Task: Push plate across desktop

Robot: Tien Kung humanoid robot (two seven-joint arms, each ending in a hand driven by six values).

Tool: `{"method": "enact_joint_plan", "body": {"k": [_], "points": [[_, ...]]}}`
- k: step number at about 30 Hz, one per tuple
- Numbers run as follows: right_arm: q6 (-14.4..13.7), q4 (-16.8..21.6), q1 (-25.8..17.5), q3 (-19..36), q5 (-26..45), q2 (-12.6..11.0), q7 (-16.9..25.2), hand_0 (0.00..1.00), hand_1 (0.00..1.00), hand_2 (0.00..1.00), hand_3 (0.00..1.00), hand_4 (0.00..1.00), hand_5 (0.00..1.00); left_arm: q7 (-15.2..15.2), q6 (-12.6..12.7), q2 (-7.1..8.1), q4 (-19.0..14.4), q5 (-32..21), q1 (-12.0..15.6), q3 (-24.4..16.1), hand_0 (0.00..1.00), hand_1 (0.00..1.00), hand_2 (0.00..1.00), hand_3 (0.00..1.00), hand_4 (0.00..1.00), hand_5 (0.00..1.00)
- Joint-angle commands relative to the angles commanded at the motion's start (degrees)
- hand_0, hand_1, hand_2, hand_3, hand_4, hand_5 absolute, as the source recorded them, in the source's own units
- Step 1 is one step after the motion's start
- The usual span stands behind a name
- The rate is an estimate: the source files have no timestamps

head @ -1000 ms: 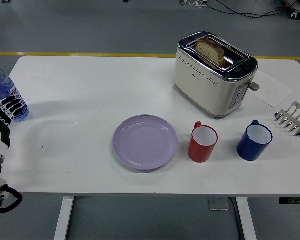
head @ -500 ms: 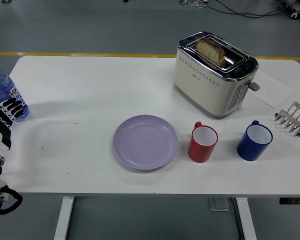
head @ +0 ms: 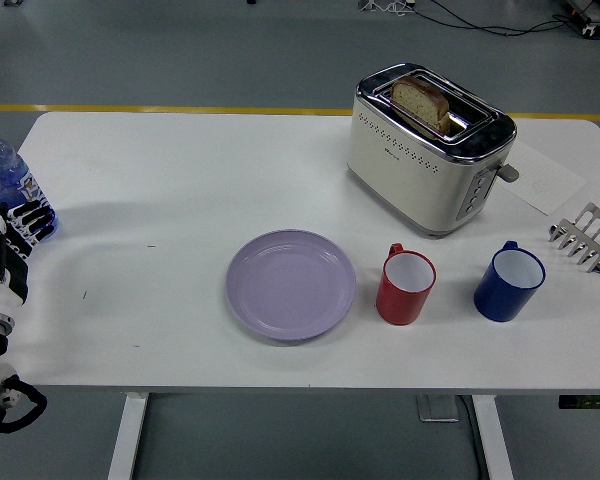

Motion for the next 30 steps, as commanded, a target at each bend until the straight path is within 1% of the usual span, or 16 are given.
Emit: {"method": "enact_joint_plan", "body": {"k": [4, 9, 14, 17, 19, 20, 26, 30], "points": [[0.0, 0.0, -0.2, 0.2, -0.4, 0.0, -0.1, 0.689, 0.676, 0.697, 0.613, 0.485, 0.220, 0.4, -0.2, -0.02, -0.5, 0.6, 0.3, -0.1, 0.701, 0.705, 0.658, 0.581, 0.523, 0.998], [0.0, 0.0, -0.3, 0.2, -0.8, 0.0, -0.2, 0.689, 0.674, 0.696, 0.612, 0.483, 0.221, 2.2, -1.3, 0.45, -2.8, 2.5, 2.0, -0.3, 0.700, 0.704, 0.664, 0.584, 0.527, 0.998], [0.1, 0.0, -0.5, -0.1, -0.6, 0.0, -0.4, 0.689, 0.675, 0.696, 0.612, 0.483, 0.221, 5.5, -1.8, 0.90, -4.1, 4.9, 2.7, -0.9, 0.697, 0.694, 0.656, 0.581, 0.531, 0.998], [0.0, 0.0, -0.6, -0.1, -0.6, 0.0, -0.5, 0.689, 0.675, 0.696, 0.612, 0.483, 0.221, 7.4, -2.3, 0.82, -5.4, 6.9, 2.9, -1.3, 0.697, 0.694, 0.656, 0.581, 0.531, 0.998], [0.0, 0.0, -0.7, 0.0, -0.8, 0.0, -0.6, 0.689, 0.675, 0.695, 0.612, 0.481, 0.223, 7.8, -2.5, 0.77, -5.8, 7.2, 2.9, -1.4, 0.697, 0.693, 0.655, 0.582, 0.532, 0.998], [0.1, 0.0, -0.7, 0.4, -1.4, 0.1, -0.6, 0.689, 0.675, 0.695, 0.612, 0.481, 0.223, 8.9, -3.0, 0.74, -6.4, 8.2, 2.9, -1.8, 0.697, 0.693, 0.655, 0.582, 0.532, 0.998], [0.3, 0.0, -0.6, 0.6, -2.6, 0.2, -0.7, 0.688, 0.671, 0.696, 0.610, 0.478, 0.224, 11.5, -4.6, 0.89, -8.0, 9.4, 3.4, -3.1, 0.697, 0.693, 0.656, 0.583, 0.533, 0.998], [0.3, 0.0, -0.7, 0.7, -2.9, 0.2, -0.8, 0.688, 0.671, 0.696, 0.610, 0.477, 0.225, 12.0, -5.0, 1.00, -8.5, 9.4, 3.8, -4.0, 0.697, 0.692, 0.654, 0.584, 0.534, 0.998]]}}
